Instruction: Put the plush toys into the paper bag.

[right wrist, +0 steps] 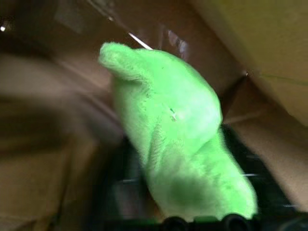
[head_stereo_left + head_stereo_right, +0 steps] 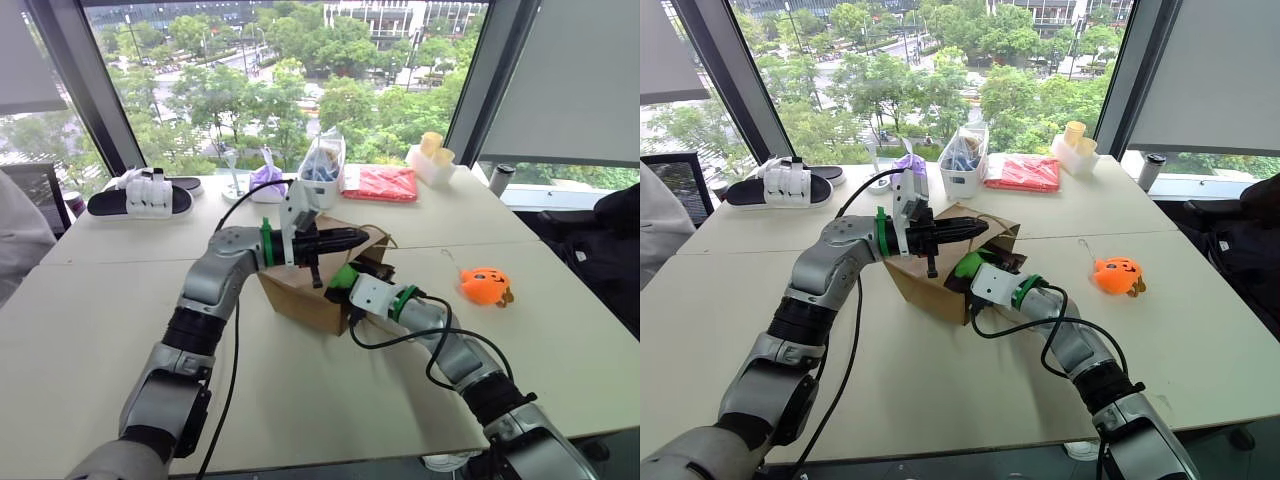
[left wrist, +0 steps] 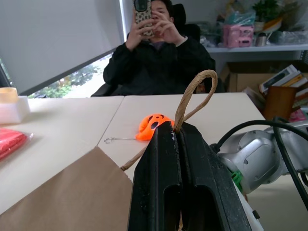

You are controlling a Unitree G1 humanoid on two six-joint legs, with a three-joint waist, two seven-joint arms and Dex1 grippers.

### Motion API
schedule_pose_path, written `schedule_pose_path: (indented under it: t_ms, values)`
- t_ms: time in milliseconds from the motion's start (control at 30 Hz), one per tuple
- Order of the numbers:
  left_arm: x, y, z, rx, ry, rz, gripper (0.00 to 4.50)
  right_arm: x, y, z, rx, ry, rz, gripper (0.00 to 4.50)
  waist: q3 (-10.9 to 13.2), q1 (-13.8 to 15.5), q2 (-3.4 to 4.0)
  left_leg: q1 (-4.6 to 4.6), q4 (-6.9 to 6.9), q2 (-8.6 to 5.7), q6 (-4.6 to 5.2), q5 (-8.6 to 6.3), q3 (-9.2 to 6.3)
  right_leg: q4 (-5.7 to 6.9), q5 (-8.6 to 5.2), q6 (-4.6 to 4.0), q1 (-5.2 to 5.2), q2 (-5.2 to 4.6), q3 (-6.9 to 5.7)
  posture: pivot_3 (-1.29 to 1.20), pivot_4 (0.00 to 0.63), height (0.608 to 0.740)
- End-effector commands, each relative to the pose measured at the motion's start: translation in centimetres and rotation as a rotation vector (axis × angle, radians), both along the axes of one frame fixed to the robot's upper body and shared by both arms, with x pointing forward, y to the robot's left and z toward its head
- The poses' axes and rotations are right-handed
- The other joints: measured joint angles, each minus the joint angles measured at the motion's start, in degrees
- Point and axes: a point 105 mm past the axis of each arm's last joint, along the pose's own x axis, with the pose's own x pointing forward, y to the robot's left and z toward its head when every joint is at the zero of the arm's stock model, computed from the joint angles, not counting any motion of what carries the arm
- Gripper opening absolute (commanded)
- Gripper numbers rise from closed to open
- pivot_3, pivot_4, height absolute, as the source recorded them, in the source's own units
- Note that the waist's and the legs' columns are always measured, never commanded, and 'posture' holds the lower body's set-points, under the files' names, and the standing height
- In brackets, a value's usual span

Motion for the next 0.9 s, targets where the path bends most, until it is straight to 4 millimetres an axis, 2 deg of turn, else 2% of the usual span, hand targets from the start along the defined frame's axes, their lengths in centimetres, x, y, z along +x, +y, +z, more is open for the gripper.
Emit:
schedule_pose_path:
  t_ms: [33,67,333,400,467,533,600,667,800,900]
  values:
    - [-0.2,-0.1,1.2,-0.011,-0.055,-0.001,0.0,-0.3,-0.4,2.4,0.024,-0.096,-0.001,3.92,0.0,0.0,0.0,0.0,0.0,0.0,0.0,0.0,0.0,0.0,0.0,0.0,0.0,0.0,0.0,0.0,0.15,0.74]
    - [-0.1,-0.1,1.2,-0.012,-0.055,0.002,0.0,-0.5,-0.6,2.5,0.019,-0.103,-0.006,4.46,0.0,0.1,0.0,0.0,0.0,0.0,0.0,0.0,0.0,0.0,0.0,0.0,0.0,0.0,0.0,0.0,0.15,0.74]
    - [0.2,-0.3,1.1,-0.02,-0.049,0.009,0.0,-3.7,-3.2,5.0,0.155,-0.124,-0.073,4.46,0.0,0.2,0.0,-0.03,0.01,-0.01,0.01,-0.01,-0.01,-0.01,0.0,0.0,0.01,0.0,0.0,0.0,0.15,0.74]
    - [0.3,-0.4,1.0,-0.025,-0.046,0.007,0.0,-4.7,-5.6,6.1,0.307,-0.115,-0.177,4.46,0.0,0.3,0.0,-0.02,0.01,-0.01,0.03,-0.02,-0.01,0.0,0.0,0.0,0.01,0.0,0.01,0.0,0.15,0.74]
    - [0.4,-0.5,1.0,-0.028,-0.043,0.006,0.0,-5.0,-9.3,6.5,0.415,-0.118,-0.346,4.46,0.0,0.5,0.0,-0.03,0.01,-0.01,0.08,-0.04,-0.06,0.0,0.0,0.0,0.03,0.0,0.0,0.0,0.15,0.74]
    - [0.5,-0.6,1.0,-0.031,-0.041,0.004,0.0,-4.8,-12.3,6.0,0.416,-0.115,-0.486,4.46,0.0,0.4,0.0,-0.03,0.03,-0.04,0.19,-0.11,-0.04,-0.01,0.0,0.0,0.07,-0.03,0.01,0.0,0.15,0.74]
    - [0.5,-0.8,0.9,-0.034,-0.038,-0.001,0.0,-4.4,-15.6,4.7,0.437,-0.083,-0.645,4.46,0.0,0.4,-0.01,-0.01,0.05,-0.09,0.28,-0.15,-0.01,-0.04,0.0,0.0,0.1,-0.04,0.03,0.0,0.15,0.74]
    - [0.4,-1.0,0.7,-0.039,-0.034,-0.008,0.0,-4.0,-17.9,3.2,0.448,-0.041,-0.761,4.46,0.0,0.3,-0.01,0.04,0.04,-0.08,0.29,-0.16,-0.01,-0.05,0.0,0.0,0.11,-0.03,0.04,0.0,0.15,0.74]
    - [0.2,-1.2,0.6,-0.044,-0.032,-0.012,0.0,-2.9,-20.1,1.0,0.477,0.032,-0.869,4.46,0.0,-0.1,0.01,0.04,-0.02,-0.05,0.28,-0.15,0.04,0.0,0.0,0.0,0.04,-0.01,0.05,0.0,0.15,0.74]
    - [0.3,-1.2,0.5,-0.05,-0.028,-0.001,0.0,-1.8,-20.9,-0.2,0.508,0.084,-0.909,4.46,0.0,-0.2,0.01,0.04,-0.04,-0.01,0.27,-0.14,0.07,0.04,0.0,0.0,0.01,0.0,0.08,0.0,0.15,0.74]
